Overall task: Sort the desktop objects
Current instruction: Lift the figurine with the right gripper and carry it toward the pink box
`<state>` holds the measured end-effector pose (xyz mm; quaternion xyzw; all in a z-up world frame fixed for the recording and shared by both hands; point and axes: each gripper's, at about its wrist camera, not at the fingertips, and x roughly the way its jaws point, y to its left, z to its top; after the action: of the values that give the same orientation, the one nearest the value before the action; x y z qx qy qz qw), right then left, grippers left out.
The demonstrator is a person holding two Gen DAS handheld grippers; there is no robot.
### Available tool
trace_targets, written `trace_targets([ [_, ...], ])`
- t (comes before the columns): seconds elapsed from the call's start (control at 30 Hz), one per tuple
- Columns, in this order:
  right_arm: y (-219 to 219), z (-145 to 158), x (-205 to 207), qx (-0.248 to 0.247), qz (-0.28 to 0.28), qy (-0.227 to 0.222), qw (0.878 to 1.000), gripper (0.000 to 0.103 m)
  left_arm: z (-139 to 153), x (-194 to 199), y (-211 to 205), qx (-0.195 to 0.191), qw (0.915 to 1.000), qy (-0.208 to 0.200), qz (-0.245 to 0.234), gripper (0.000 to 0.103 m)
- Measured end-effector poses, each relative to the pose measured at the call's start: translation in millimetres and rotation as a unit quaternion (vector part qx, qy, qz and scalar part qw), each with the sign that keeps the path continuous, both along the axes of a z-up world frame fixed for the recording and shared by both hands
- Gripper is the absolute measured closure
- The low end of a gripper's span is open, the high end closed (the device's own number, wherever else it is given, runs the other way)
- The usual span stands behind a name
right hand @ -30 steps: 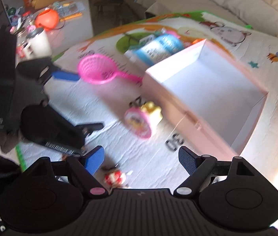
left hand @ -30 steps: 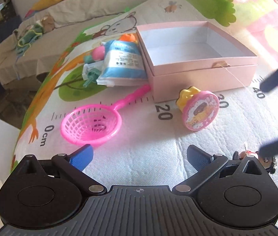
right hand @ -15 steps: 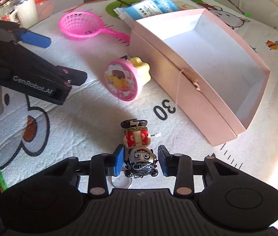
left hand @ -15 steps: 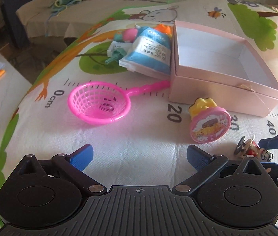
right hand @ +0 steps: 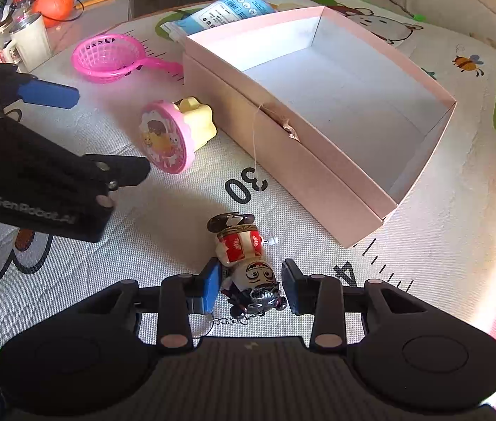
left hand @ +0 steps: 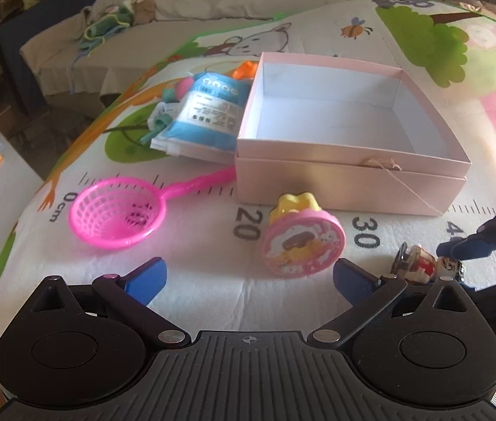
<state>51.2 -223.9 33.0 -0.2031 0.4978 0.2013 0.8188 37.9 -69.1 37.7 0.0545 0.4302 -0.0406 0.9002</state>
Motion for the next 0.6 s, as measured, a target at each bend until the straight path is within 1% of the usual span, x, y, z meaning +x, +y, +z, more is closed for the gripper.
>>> trace_targets([
  [0.17, 4, -2, 1, -0.001, 0.0, -0.004, 1.0, 0.067, -5, 17, -14, -0.001, 0.9999, -0.003, -0.012, 0.0],
  [0.2, 5, -2, 0, -0.003, 0.002, -0.005, 1.0, 0.069, -7, 19, -15, -0.001, 0.9999, -0.001, -0.014, 0.005],
  [0.23, 5, -2, 0, -0.003, 0.004, -0.005, 1.0, 0.07, -9, 20, -15, -0.002, 0.9998, 0.005, -0.017, 0.02],
  [0.27, 6, -2, 0, -0.004, 0.005, -0.005, 1.0, 0.071, -11, 21, -14, -0.005, 0.9997, 0.015, -0.019, 0.031],
  [0.3, 7, -2, -1, -0.005, 0.005, -0.007, 1.0, 0.071, -12, 21, -13, -0.012, 0.9995, 0.025, -0.019, 0.044],
  [0.33, 8, -2, -2, -0.006, 0.006, -0.008, 1.0, 0.071, -14, 19, -9, -0.017, 0.9992, 0.032, -0.018, 0.049],
  [0.37, 9, -1, -3, -0.006, 0.008, -0.008, 1.0, 0.071, -15, 17, -6, -0.02, 0.9991, 0.034, -0.018, 0.051],
  [0.43, 10, 0, -6, -0.007, 0.009, -0.011, 1.0, 0.072, -14, 10, -1, -0.022, 0.999, 0.036, -0.017, 0.07],
  [0.5, 9, 4, -10, -0.004, 0.01, -0.014, 1.0, 0.072, -9, 0, 5, -0.024, 0.999, 0.032, -0.021, 0.075],
  [0.6, 10, 16, -17, -0.002, 0.012, -0.026, 1.0, 0.072, 5, -16, 12, -0.025, 0.999, 0.018, -0.032, 0.081],
])
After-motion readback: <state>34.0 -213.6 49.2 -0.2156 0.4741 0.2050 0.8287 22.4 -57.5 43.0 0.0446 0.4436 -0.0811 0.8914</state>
